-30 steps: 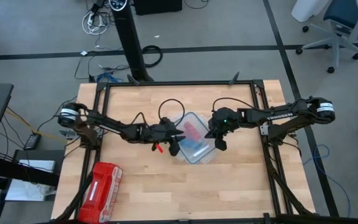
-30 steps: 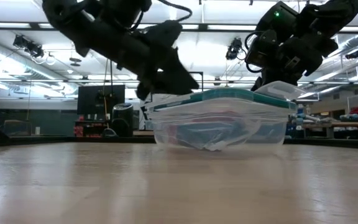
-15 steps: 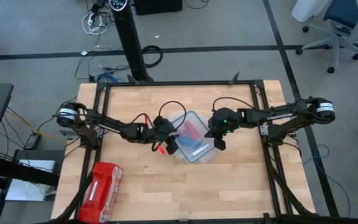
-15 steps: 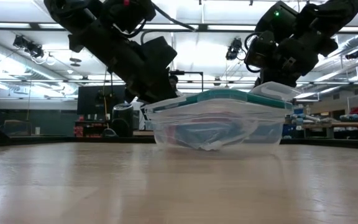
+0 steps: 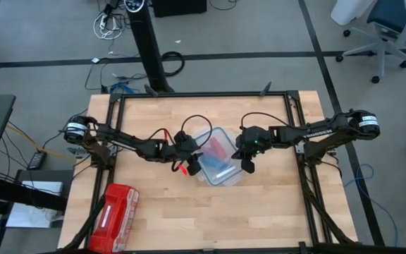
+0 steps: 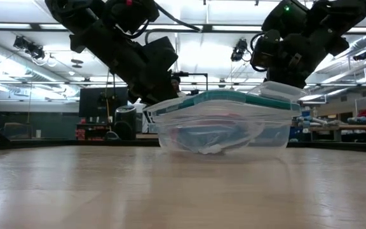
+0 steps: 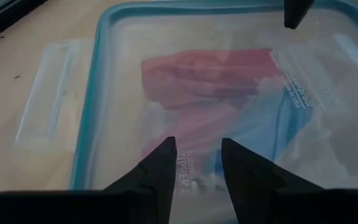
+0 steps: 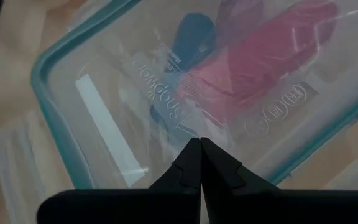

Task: Roll bandage
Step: Close the transparent container

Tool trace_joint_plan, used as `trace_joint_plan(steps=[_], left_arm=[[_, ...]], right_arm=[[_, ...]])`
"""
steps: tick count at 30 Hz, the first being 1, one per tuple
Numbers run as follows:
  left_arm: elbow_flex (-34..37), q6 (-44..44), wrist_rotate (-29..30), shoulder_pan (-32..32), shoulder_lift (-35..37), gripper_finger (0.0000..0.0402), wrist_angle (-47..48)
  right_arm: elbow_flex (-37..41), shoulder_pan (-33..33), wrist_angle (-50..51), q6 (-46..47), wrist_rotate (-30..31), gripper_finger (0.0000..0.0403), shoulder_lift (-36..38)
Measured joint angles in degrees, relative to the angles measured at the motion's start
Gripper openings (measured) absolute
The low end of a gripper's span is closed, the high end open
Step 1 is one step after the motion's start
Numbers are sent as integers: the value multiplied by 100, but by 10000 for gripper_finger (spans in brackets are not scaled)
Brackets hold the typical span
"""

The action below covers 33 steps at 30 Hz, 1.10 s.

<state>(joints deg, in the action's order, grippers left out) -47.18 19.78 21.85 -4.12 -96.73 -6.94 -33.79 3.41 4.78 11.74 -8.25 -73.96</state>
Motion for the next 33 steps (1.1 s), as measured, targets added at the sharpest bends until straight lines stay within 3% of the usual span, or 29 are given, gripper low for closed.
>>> trace_joint_plan(steps=[13,16,21,24,30,33], left_arm=[[52,-914,-127,-9,295,135,-78],[72,-1075,-142,-7,571,135,233],[79,-1088,-20,0,951,135,664],[70,-1093,-1,0,990,135,676],[63,-1331,43,0,1001,135,590],[59,-1569,105,23,1001,135,584]], right_arm=[[23,-249,-336,428,395,1,477],[16,-421,0,581,457,1,766],[14,-845,679,772,1194,1,1340],[14,-983,734,794,1333,1,1536],[3,-1350,695,952,1130,1,1460],[3,-1489,602,796,1409,1,1265]])
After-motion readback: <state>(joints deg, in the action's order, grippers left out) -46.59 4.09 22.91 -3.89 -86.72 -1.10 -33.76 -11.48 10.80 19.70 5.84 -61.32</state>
